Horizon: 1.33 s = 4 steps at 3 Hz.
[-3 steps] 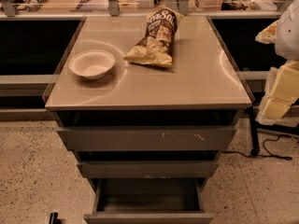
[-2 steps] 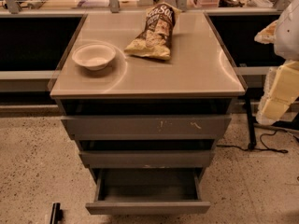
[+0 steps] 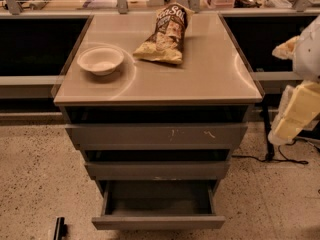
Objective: Close bottom drawer
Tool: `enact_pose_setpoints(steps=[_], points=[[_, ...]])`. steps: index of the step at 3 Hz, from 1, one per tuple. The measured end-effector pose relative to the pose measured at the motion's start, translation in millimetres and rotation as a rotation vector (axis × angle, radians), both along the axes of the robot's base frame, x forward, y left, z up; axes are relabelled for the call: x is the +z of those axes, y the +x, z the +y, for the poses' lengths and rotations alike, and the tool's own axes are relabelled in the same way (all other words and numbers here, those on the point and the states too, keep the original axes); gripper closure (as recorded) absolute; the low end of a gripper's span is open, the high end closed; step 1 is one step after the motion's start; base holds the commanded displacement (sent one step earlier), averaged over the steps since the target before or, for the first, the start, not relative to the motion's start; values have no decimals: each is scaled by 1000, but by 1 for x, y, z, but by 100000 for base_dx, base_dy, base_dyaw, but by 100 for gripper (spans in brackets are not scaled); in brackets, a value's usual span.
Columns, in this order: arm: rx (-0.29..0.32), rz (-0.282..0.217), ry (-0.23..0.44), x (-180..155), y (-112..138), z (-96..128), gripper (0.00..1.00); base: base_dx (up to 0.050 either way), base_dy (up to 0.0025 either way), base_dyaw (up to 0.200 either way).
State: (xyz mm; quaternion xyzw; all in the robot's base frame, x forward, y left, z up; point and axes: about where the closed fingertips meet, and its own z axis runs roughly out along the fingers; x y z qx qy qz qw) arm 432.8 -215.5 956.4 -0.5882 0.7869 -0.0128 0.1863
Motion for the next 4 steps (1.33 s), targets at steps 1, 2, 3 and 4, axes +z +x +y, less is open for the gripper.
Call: enact_pose_setpoints(steps=[1, 2, 3, 4], points=[[-60, 42, 181, -69, -18, 5, 0, 0, 0, 0], [-102, 76, 328, -142, -19, 18, 0, 0, 0, 0], [-124, 42, 340, -146, -10, 17, 0, 0, 0, 0], [-123, 42, 338, -145, -10, 18, 19, 0, 0, 0]])
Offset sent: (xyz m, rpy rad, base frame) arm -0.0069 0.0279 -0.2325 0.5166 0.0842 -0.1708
